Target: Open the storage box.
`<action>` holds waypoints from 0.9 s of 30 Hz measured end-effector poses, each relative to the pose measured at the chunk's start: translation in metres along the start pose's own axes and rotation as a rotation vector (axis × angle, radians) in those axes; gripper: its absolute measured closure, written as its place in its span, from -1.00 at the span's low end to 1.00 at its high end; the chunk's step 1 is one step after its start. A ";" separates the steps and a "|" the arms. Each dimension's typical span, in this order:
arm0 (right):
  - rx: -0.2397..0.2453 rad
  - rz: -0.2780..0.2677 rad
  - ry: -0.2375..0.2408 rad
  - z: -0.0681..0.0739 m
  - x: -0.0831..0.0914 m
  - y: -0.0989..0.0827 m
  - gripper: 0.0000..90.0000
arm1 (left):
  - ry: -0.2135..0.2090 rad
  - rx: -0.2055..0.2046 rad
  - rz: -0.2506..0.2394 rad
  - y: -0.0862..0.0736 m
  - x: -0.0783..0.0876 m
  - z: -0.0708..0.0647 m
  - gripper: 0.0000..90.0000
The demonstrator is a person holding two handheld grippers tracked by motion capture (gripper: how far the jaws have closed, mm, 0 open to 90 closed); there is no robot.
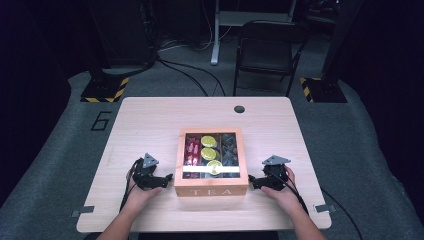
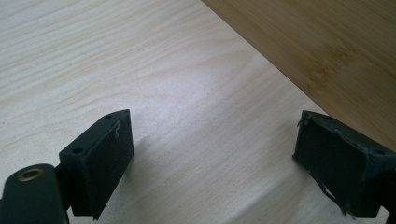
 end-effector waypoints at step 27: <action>-0.012 0.031 -0.011 0.002 0.000 0.000 -0.97 | 0.010 0.018 -0.004 0.001 0.000 -0.001 -0.72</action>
Point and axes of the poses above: each handheld gripper's, and its own axes: x roughly backward along the jaws, y roughly out of its top, z roughly to its left, the point moved 6 cm from there along -x, roughly forward along the jaws, and after that the axes turned 11 degrees about x, right-handed, at the moved point
